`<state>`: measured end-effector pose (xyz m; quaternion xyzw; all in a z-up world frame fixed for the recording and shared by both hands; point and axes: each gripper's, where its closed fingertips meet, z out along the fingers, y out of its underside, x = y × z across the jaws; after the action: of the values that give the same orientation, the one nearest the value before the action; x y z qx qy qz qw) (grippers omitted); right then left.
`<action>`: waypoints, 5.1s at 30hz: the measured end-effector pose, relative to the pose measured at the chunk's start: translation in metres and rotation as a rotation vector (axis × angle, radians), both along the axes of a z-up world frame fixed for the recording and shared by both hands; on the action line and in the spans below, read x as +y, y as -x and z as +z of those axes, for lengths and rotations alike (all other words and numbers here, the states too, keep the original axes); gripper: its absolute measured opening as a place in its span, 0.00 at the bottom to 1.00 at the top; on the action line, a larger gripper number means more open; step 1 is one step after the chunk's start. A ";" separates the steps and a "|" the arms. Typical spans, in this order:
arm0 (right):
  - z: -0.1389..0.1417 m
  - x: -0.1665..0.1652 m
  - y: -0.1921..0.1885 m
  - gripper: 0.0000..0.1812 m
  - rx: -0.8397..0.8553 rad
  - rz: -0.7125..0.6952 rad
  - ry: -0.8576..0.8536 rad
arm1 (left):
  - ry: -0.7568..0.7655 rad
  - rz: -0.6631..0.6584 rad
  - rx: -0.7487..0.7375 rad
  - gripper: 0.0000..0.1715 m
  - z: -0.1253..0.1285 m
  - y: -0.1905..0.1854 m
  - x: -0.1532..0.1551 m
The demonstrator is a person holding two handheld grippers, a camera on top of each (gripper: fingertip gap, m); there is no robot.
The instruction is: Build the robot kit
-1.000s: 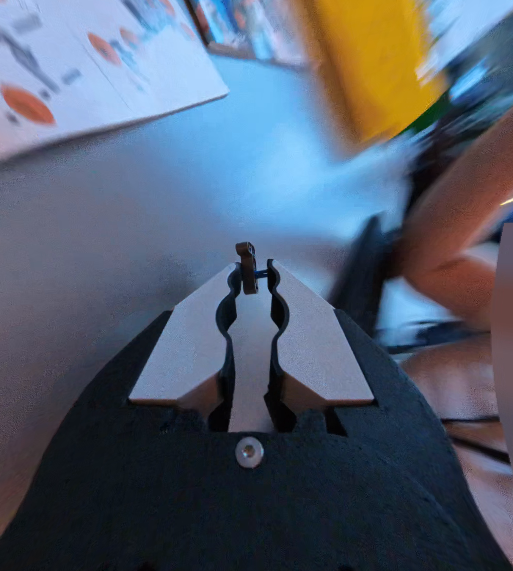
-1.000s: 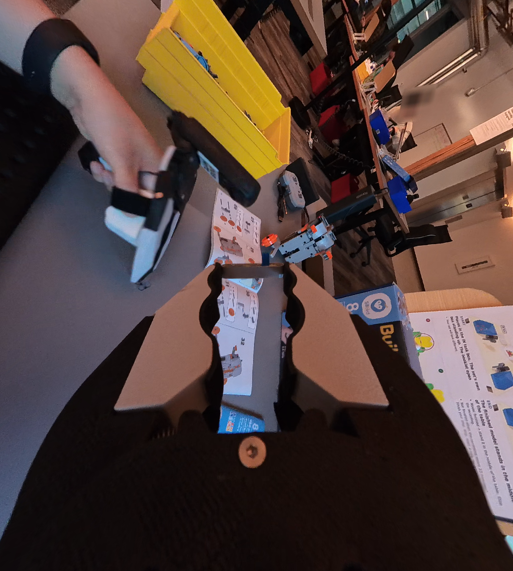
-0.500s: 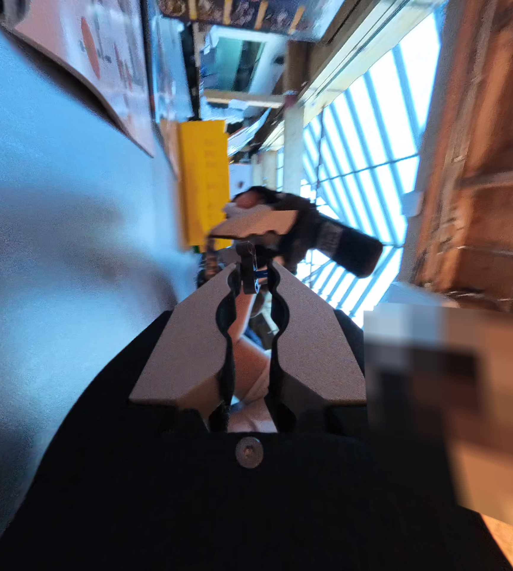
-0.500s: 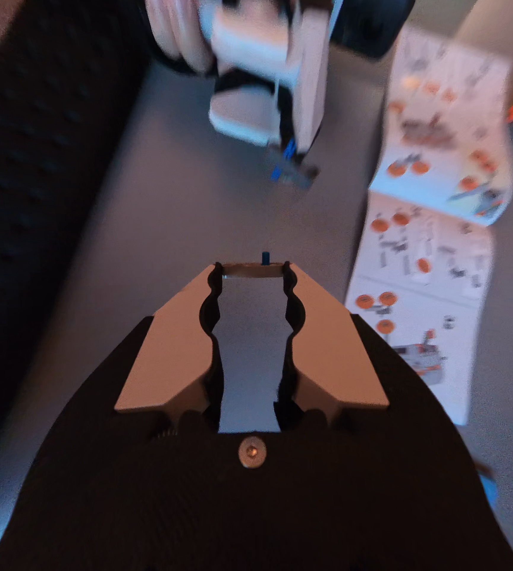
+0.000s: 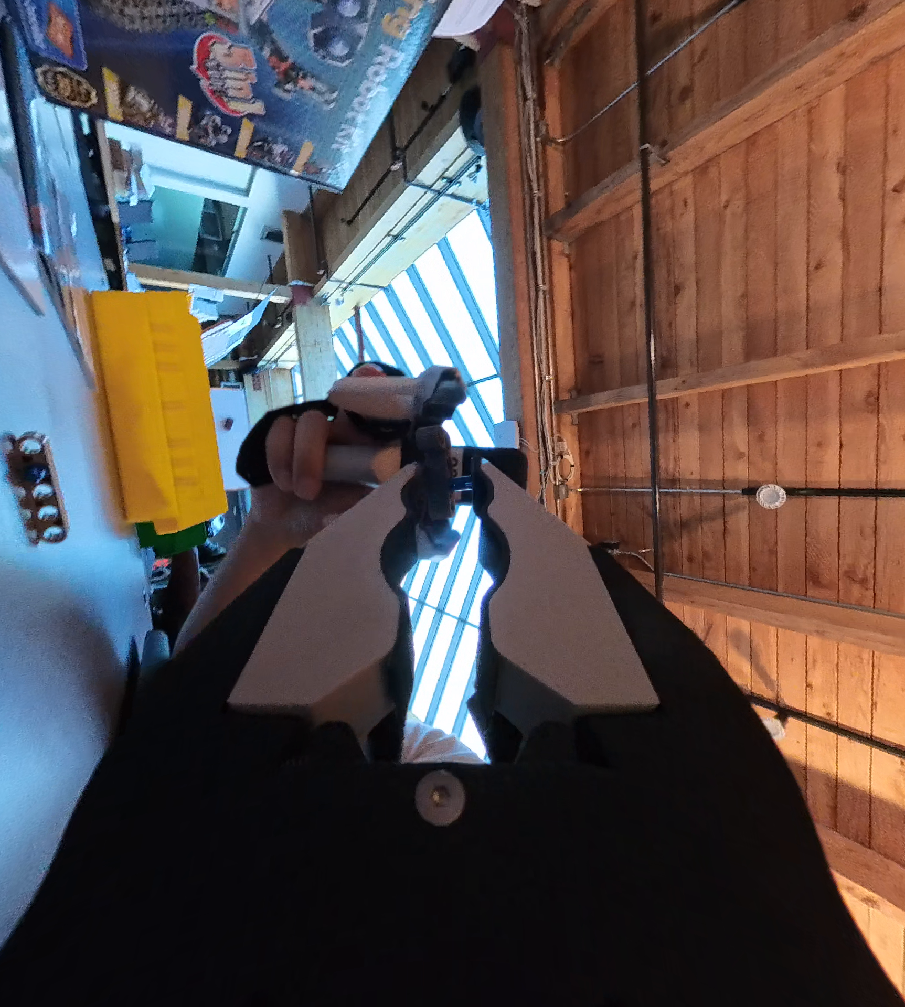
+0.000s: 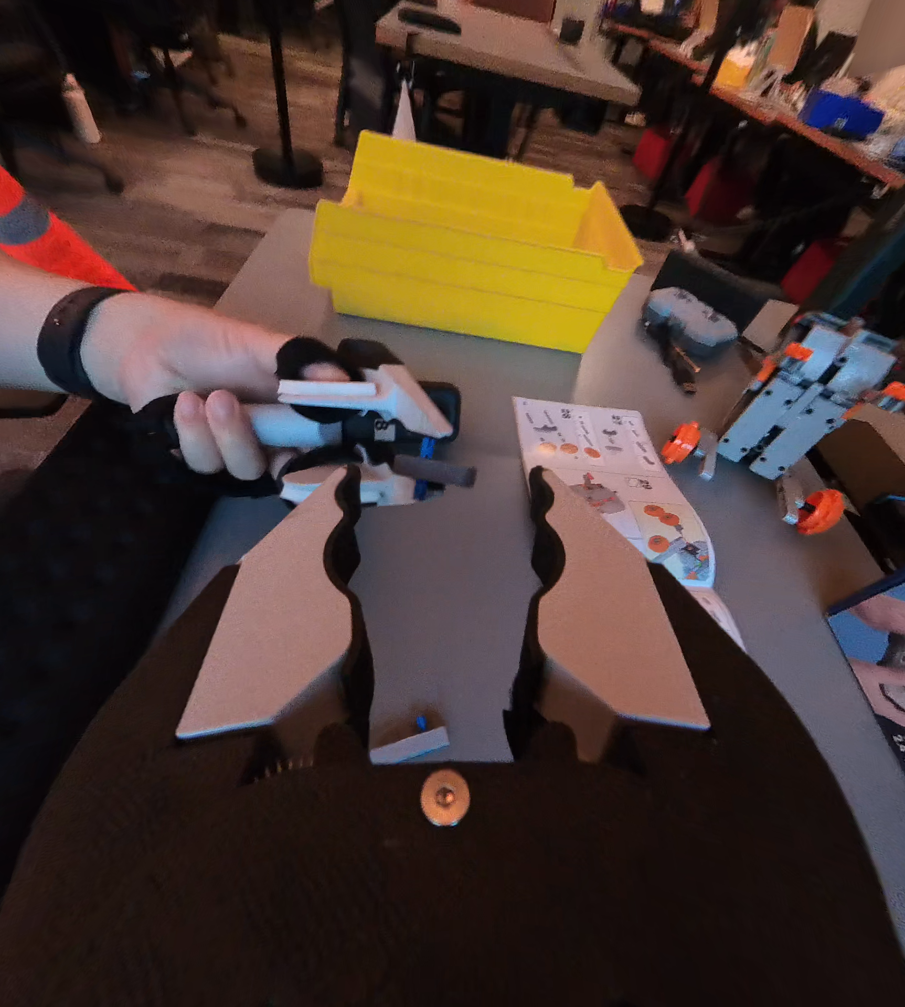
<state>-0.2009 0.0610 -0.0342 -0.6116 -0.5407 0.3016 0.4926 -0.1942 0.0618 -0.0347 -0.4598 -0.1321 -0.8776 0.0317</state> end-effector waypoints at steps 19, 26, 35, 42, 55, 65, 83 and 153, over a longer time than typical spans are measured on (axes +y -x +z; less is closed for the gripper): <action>-0.126 -0.008 -0.002 0.17 -0.567 0.010 0.133 | -0.619 0.195 0.996 0.21 -0.041 0.073 -0.010; -0.105 -0.021 -0.057 0.36 -0.434 0.092 0.125 | -0.724 0.111 1.013 0.19 -0.052 0.064 -0.033; -0.126 -0.012 -0.070 0.35 -0.395 0.127 0.143 | -0.810 0.075 1.024 0.18 -0.053 0.058 -0.047; -0.096 -0.027 -0.053 0.21 -0.324 0.116 -0.038 | -0.794 0.064 0.967 0.14 -0.051 0.025 -0.042; -0.041 -0.048 -0.018 0.21 -0.250 0.089 -0.301 | -0.869 -0.003 0.835 0.01 -0.036 -0.023 -0.044; -0.021 -0.049 -0.011 0.33 0.021 0.066 -0.016 | -0.996 0.056 0.805 0.01 -0.021 -0.017 -0.046; -0.015 -0.057 -0.007 0.03 0.431 0.178 0.830 | -1.261 0.085 0.806 0.01 -0.013 -0.012 -0.060; -0.039 -0.040 -0.010 0.05 0.509 0.096 0.763 | -1.157 -0.204 0.695 0.00 -0.045 -0.006 -0.048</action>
<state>-0.1905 0.0208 -0.0731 -0.6301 -0.2805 0.6419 0.3349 -0.1881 0.0136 -0.0798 -0.6342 0.4202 -0.6068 0.2302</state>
